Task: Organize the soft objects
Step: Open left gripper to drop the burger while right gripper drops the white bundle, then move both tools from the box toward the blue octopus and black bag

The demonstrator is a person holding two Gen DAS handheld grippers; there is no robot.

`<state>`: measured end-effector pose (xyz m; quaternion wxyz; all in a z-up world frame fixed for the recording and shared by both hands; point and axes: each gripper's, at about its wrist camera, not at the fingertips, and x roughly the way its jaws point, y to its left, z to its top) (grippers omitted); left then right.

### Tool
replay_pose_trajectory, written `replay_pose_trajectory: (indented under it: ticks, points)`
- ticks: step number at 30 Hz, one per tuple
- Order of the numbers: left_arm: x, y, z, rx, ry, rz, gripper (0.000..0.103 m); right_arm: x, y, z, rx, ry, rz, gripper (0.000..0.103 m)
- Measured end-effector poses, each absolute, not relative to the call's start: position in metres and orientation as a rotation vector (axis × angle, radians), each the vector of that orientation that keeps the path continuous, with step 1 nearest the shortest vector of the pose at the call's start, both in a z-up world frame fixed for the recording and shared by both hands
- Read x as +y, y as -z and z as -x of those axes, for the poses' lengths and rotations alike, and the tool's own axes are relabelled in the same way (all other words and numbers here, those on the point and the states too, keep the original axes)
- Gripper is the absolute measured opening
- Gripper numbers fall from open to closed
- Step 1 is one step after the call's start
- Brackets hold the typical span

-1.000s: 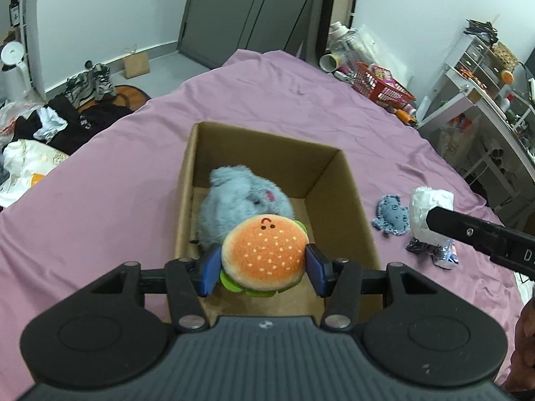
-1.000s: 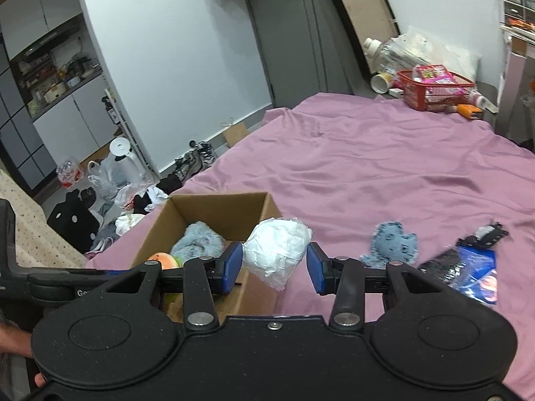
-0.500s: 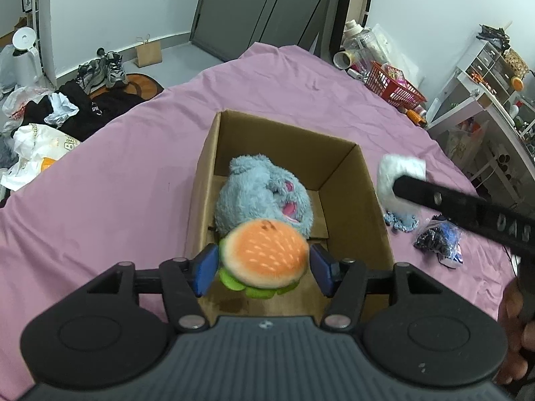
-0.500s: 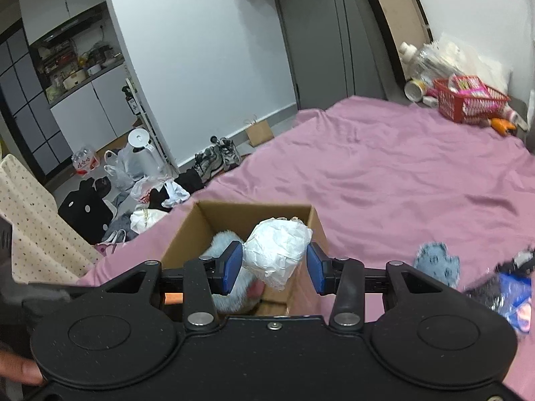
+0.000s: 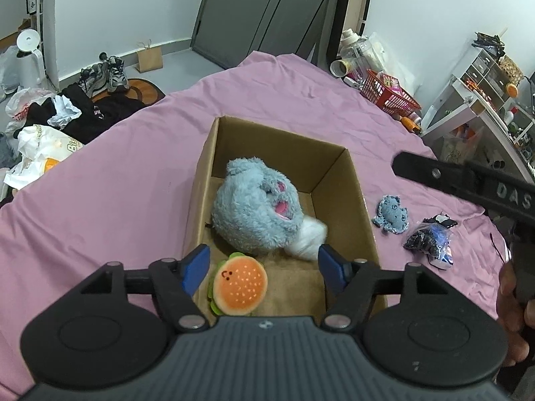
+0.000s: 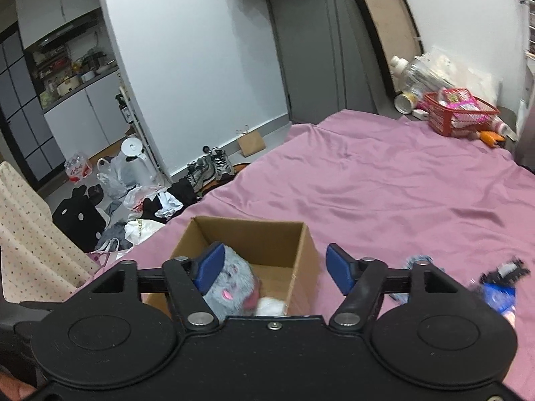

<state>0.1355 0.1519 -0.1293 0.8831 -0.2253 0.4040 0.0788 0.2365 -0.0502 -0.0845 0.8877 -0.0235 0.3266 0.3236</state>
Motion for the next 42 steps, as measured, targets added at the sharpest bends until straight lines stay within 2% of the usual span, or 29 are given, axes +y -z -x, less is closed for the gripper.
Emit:
replay_pose_trajectory:
  ticks: [2,7,21,27,32,34,37,42]
  points:
    - [0.148,0.127,-0.134,0.834,-0.168,0.450,0.078,-0.060,0.086,-0.234,0.683,-0.648,0.050,0.078]
    - [0.137,0.119,-0.132,0.808,-0.180,0.396,0.084,-0.088,0.089,-0.226,0.701,-0.591,0.033,0.086]
    - [0.100,0.079,-0.133,0.725,-0.137,0.349,0.086,-0.156,0.082,-0.203,0.714,-0.500,-0.108,0.090]
    - [0.076,0.074,-0.137,0.749,-0.074,0.305,0.089,-0.187,0.076,-0.193,0.680,-0.487,-0.133,0.094]
    - [0.056,0.069,-0.136,0.729,-0.009,0.258,0.100,-0.212,0.076,-0.189,0.677,-0.464,-0.147,0.094]
    - [0.050,0.070,-0.139,0.736,0.012,0.266,0.100,-0.221,0.077,-0.187,0.673,-0.464,-0.144,0.095]
    - [0.041,0.073,-0.145,0.765,0.022,0.253,0.100,-0.234,0.079,-0.184,0.671,-0.444,-0.149,0.103]
    - [0.033,0.077,-0.153,0.788,0.054,0.261,0.100,-0.255,0.082,-0.185,0.677,-0.395,-0.173,0.103]
